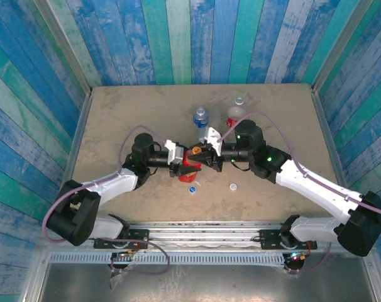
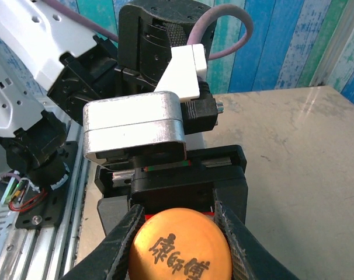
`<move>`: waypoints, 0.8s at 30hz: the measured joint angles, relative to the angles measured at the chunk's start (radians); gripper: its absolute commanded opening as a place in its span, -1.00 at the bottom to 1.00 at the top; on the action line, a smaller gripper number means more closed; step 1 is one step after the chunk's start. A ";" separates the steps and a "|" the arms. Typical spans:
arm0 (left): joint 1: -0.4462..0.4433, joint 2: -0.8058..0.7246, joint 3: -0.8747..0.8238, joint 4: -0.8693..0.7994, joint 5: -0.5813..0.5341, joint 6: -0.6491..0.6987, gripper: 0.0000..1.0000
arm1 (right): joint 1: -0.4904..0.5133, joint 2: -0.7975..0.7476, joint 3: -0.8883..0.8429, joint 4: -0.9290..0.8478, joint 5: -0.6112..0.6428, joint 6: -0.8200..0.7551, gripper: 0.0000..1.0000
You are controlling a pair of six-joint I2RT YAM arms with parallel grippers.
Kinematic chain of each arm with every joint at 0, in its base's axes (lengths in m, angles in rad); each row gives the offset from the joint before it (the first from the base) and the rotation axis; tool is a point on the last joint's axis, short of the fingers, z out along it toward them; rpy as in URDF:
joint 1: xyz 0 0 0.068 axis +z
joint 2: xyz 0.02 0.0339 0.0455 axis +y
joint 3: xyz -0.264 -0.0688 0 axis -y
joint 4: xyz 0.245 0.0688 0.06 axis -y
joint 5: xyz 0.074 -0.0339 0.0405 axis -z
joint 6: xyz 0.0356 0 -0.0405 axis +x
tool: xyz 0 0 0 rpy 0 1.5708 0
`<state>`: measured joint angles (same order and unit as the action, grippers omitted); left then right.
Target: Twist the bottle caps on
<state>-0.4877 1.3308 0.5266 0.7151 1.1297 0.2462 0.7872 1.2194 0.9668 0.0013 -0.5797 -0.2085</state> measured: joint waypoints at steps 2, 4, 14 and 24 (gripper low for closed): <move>-0.001 -0.004 0.000 -0.018 -0.012 0.027 -0.14 | 0.000 -0.011 0.000 -0.019 0.000 -0.010 0.26; 0.000 -0.007 0.000 -0.046 -0.031 0.063 -0.15 | 0.000 -0.030 0.003 -0.050 0.006 -0.034 0.52; -0.003 -0.090 -0.037 -0.157 -0.182 0.313 -0.16 | 0.021 -0.029 0.230 -0.479 0.126 -0.334 0.55; -0.013 -0.133 -0.064 -0.272 -0.312 0.533 -0.15 | 0.134 0.231 0.568 -0.887 0.373 -0.597 0.12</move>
<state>-0.5003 1.1980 0.4622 0.4431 0.8181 0.7792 0.9207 1.4502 1.5349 -0.8856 -0.2070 -0.8051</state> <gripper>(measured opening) 0.479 0.601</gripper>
